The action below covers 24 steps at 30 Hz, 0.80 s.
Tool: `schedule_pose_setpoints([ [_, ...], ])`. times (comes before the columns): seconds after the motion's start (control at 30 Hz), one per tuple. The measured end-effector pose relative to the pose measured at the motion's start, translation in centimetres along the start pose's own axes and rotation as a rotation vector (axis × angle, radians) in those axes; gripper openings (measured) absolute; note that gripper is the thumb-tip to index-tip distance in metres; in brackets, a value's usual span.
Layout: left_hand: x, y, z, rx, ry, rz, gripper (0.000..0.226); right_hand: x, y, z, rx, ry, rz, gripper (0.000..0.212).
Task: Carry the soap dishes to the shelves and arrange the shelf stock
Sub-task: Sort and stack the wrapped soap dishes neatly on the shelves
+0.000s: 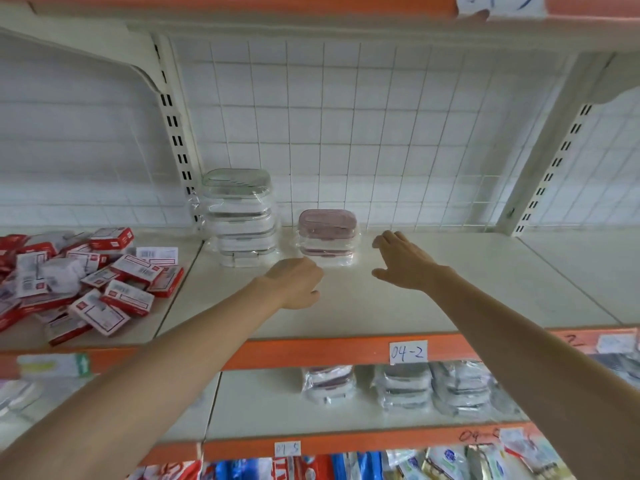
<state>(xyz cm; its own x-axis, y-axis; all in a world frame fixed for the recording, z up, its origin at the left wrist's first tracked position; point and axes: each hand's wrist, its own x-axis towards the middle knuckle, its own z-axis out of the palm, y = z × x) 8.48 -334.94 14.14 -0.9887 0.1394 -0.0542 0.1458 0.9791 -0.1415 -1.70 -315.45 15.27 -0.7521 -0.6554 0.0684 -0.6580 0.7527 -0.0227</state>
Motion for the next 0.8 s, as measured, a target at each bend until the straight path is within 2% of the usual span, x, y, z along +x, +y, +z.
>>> schedule_pose_setpoints([
  [0.2, -2.4, 4.0, -0.7, -0.031, 0.031, -0.036, 0.027, -5.3, -0.7, 1.2, -0.048, -0.035, -0.102, 0.052],
  [0.33, -5.3, 8.3, 0.3, -0.081, 0.104, -0.038, 0.02, -9.9, -1.5, 3.1, 0.011, -0.008, -0.117, 0.045],
  [0.53, -10.7, 13.4, 3.3, -0.078, 0.236, 0.002, 0.028, -17.2, -2.8, 5.7, 0.02, 0.067, -0.132, 0.051],
  [0.63, -13.0, 15.2, 4.9, -0.074, 0.172, 0.015, 0.031, -19.9, -3.6, 6.9, 0.052, 0.031, -0.119, 0.053],
  [0.8, -14.6, 15.7, 8.8, -0.173, -0.037, -0.119, 0.027, -22.7, -4.0, 10.0, 0.085, -0.11, -0.128, 0.059],
])
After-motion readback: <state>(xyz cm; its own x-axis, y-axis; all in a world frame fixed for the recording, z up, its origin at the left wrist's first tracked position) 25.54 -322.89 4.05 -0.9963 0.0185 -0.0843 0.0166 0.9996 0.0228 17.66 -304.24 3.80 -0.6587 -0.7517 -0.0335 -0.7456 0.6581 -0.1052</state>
